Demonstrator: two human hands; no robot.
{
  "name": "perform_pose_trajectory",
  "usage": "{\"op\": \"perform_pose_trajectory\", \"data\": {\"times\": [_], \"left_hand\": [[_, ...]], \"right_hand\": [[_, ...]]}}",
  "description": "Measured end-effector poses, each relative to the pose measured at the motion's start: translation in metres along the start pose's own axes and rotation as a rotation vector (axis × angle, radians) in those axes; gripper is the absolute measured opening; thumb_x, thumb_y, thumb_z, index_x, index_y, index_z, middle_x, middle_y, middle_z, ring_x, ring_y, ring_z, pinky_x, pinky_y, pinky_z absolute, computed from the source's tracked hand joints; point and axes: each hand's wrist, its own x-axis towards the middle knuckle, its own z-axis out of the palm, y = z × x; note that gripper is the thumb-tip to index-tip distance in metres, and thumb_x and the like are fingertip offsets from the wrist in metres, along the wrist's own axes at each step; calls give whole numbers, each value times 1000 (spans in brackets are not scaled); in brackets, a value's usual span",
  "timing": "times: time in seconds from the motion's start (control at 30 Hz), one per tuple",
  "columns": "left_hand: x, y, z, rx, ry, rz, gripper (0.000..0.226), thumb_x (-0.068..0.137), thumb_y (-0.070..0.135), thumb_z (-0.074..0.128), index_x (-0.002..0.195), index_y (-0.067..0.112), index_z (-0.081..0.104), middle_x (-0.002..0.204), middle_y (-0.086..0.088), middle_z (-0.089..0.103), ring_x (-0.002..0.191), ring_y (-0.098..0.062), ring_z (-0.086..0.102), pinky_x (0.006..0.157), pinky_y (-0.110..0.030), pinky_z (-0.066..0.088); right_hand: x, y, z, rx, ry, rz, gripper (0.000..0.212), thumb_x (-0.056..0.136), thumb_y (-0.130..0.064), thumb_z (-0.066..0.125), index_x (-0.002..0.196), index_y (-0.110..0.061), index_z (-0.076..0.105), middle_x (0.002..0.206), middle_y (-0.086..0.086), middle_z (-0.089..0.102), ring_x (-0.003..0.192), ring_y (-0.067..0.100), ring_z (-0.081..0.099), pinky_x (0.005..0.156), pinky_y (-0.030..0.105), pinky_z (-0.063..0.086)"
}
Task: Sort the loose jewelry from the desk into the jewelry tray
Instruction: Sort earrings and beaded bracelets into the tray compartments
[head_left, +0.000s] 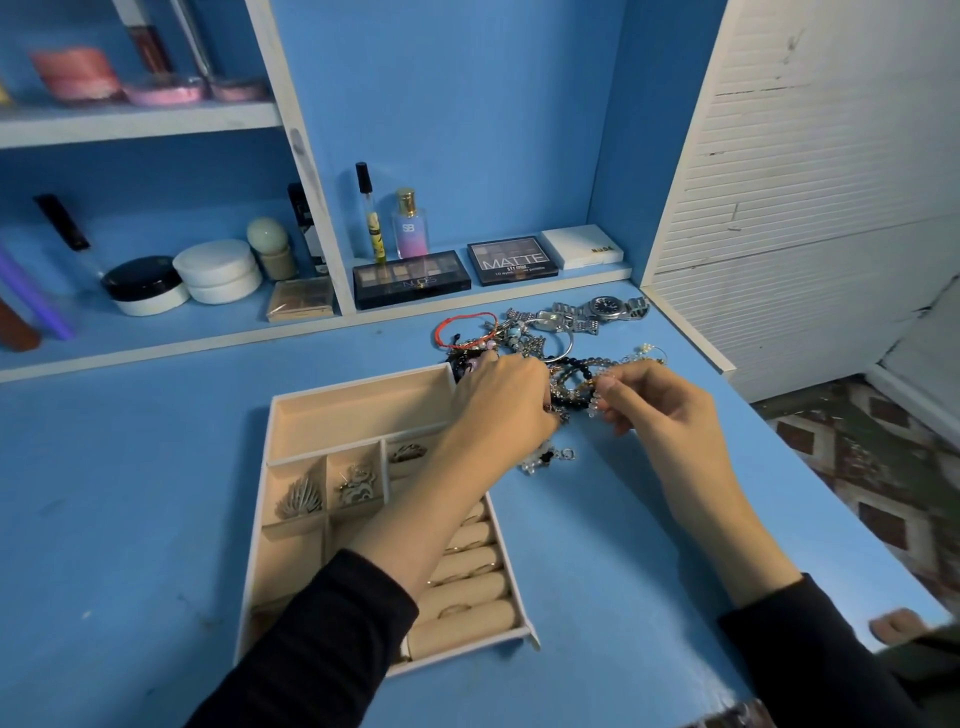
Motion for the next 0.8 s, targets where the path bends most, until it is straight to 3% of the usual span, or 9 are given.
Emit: {"op": "perform_pose_trajectory", "data": {"times": [0.17, 0.33, 0.57, 0.7, 0.8], "left_hand": [[-6, -5, -9, -186, 60, -4, 4, 85, 24, 59, 82, 24, 63, 83, 9, 65, 81, -10, 57, 59, -23, 39], [-11, -8, -20, -426, 103, -57, 7, 85, 28, 59, 79, 25, 61, 74, 12, 64, 79, -9, 62, 74, -30, 52], [-21, -5, -44, -822, 100, -112, 11, 89, 27, 56, 85, 18, 59, 85, -8, 72, 64, -21, 55, 65, -30, 48], [-25, -10, -59, -973, 114, -111, 7, 91, 20, 56, 90, 14, 59, 80, 1, 73, 77, -17, 68, 69, -31, 55], [-32, -17, -74, -1057, 166, -63, 6, 91, 14, 55, 89, 11, 59, 76, -3, 70, 73, -16, 67, 67, -28, 58]], "right_hand": [[0, 1, -1, 4, 0, 7, 9, 85, -15, 63, 80, -8, 64, 71, 8, 61, 66, 18, 53, 63, 31, 42], [-1, 1, -1, -11, 7, -1, 10, 85, -16, 64, 75, -14, 64, 68, 6, 61, 65, 18, 53, 63, 32, 43], [-3, 0, 1, -7, 8, -2, 10, 86, -15, 63, 76, -15, 64, 68, 4, 63, 64, 16, 53, 63, 29, 44], [-5, -3, 4, 22, 5, -1, 9, 86, -13, 62, 78, -15, 65, 64, -2, 64, 62, 14, 55, 64, 28, 45], [-7, -10, 12, 76, -14, -15, 9, 86, -11, 61, 79, -13, 66, 62, -2, 64, 61, 15, 56, 62, 26, 47]]}}
